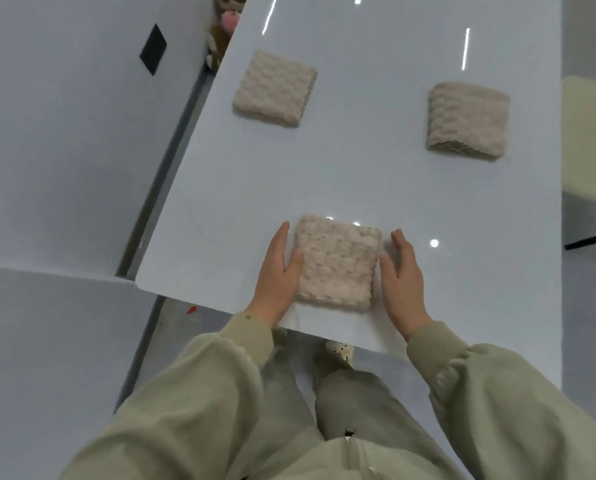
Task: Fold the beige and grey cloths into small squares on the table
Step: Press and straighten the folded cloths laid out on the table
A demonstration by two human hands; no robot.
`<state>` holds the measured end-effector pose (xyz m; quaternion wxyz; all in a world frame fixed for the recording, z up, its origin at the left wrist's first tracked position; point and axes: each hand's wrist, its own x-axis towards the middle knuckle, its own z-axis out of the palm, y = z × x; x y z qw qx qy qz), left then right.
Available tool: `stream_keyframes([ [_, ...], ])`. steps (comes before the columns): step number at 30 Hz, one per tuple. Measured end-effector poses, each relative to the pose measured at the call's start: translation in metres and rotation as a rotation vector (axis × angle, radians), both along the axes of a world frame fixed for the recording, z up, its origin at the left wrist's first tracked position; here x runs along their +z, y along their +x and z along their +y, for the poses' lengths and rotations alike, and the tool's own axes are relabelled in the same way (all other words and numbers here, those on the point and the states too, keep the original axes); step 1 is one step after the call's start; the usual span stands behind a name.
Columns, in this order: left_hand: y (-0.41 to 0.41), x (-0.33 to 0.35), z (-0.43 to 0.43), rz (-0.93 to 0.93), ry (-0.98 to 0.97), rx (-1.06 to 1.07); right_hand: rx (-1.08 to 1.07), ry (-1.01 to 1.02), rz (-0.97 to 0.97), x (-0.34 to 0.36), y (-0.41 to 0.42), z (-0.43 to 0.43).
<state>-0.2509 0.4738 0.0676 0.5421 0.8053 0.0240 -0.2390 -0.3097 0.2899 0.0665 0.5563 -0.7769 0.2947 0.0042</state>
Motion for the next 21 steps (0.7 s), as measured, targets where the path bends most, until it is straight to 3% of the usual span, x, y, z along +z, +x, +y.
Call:
stream_keyframes([
  [5,0.015,-0.006,-0.006,-0.003,-0.074,-0.042,-0.133,0.120,-0.082,-0.010,0.003,0.020],
  [14,0.017,-0.015,-0.017,-0.132,-0.043,-0.144,-0.225,0.093,-0.129,-0.014,0.012,0.034],
  [21,0.023,-0.013,-0.016,-0.100,-0.056,-0.125,-0.279,0.112,-0.148,-0.011,0.013,0.035],
])
